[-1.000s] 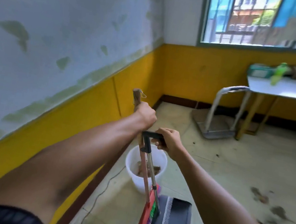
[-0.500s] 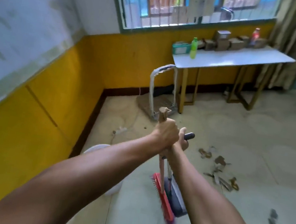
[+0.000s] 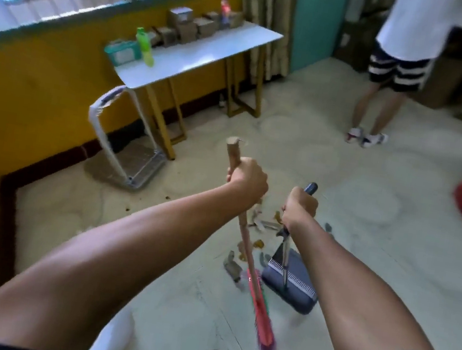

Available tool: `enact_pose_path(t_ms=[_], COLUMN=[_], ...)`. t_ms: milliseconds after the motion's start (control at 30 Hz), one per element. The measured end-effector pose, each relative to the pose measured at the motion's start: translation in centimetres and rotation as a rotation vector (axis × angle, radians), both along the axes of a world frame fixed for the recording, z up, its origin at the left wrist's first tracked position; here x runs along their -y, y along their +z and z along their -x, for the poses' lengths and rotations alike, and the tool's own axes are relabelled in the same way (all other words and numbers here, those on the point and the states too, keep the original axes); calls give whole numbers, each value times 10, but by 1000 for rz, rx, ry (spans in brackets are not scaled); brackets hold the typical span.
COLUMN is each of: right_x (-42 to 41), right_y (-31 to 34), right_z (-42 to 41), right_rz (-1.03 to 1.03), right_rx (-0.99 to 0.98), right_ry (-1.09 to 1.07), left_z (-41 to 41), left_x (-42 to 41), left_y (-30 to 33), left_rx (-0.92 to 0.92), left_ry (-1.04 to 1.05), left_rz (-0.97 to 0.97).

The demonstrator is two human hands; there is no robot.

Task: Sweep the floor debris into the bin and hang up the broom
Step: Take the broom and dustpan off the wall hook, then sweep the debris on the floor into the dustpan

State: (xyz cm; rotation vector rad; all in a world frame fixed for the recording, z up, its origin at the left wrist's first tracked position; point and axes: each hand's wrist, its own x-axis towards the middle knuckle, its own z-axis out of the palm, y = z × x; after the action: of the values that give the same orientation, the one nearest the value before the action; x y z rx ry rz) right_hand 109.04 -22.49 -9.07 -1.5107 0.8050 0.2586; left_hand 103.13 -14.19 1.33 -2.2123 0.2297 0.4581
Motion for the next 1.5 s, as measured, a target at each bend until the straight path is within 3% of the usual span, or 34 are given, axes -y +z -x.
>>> enact_pose_path(t_ms=[133,367,500,633,1000,1267,1500], right_x=[28,46,70,78,129,151,168], right_y=[-19,-43,-56,-70,-90,-114,-139], right_z=[11,38,44,47,31,32,31], right_rz=[109,234,387,387,605,792,898], right_rx=[-14,143,108,19,-67,-207,-339], right_ry=[69,31,54,170,317,450,382], left_z=[-20,-46,-59,-84,-143,-159,-184], left_x=[3,42,53,54,102,152,175], left_y=[-14,-56,-71,-75,-114,-186,-246], left_rx=[-140,-165,-131,-68,-63,-144,-242], left_ry=[66,-174,-245,-257,-88,-280,-403], left_rz=[-23,-37,-83,-21,175,227,208])
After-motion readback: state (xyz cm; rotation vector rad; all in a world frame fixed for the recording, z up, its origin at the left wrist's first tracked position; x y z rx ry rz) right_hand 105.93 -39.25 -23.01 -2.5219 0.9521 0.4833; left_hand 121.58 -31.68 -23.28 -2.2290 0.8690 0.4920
